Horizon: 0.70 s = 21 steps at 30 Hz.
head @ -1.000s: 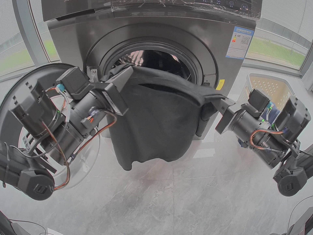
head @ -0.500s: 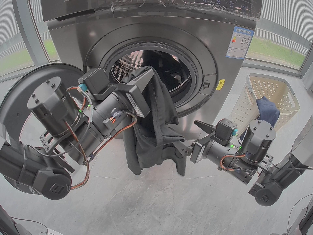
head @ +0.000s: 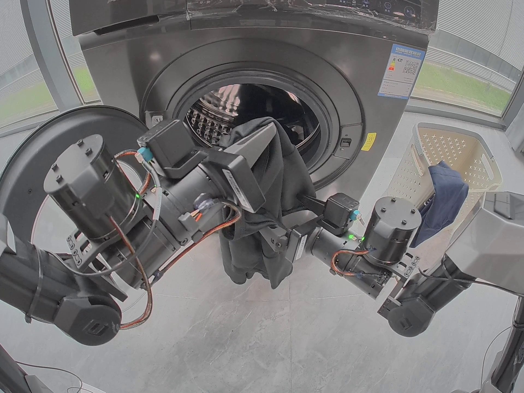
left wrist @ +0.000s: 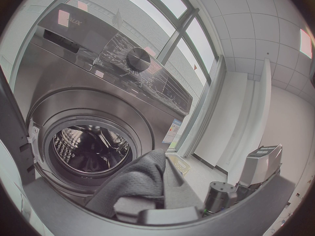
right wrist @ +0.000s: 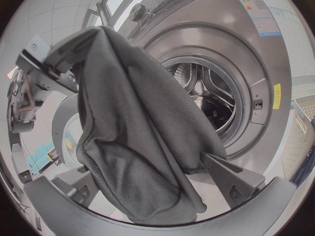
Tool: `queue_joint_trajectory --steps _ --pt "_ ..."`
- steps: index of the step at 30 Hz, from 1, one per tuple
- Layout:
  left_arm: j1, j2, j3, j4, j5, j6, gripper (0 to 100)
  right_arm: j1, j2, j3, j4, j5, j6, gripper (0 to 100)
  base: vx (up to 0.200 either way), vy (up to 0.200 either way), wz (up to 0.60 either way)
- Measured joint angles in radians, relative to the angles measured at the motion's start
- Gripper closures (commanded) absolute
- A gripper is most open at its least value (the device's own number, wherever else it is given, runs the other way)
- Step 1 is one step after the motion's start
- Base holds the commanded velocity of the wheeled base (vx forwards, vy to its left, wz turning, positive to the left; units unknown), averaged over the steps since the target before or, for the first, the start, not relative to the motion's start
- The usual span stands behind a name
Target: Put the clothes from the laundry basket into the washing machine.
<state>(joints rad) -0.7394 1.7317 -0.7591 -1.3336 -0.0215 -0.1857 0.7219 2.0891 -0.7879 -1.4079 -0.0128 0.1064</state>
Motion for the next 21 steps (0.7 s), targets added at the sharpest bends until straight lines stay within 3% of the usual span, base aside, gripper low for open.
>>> queue_joint_trajectory --steps 12,18,19,21 --pt "-0.007 -0.055 0.029 0.004 -0.019 -0.001 100 -0.03 0.152 -0.157 0.008 0.013 -0.003 0 0.0 0.0 0.0" --pt "-0.017 -0.064 0.029 0.001 -0.027 -0.002 100 -0.021 0.236 -0.242 0.0 0.043 -0.003 0 0.0 0.0 0.0" --pt "-0.019 -0.065 0.029 0.0 -0.028 -0.002 100 -0.021 0.248 -0.255 -0.003 0.048 -0.003 100 0.0 0.0 0.0" --pt "-0.023 -0.067 0.029 -0.001 -0.029 -0.002 100 -0.018 0.275 -0.286 -0.021 0.063 -0.003 100 0.0 0.0 0.0"
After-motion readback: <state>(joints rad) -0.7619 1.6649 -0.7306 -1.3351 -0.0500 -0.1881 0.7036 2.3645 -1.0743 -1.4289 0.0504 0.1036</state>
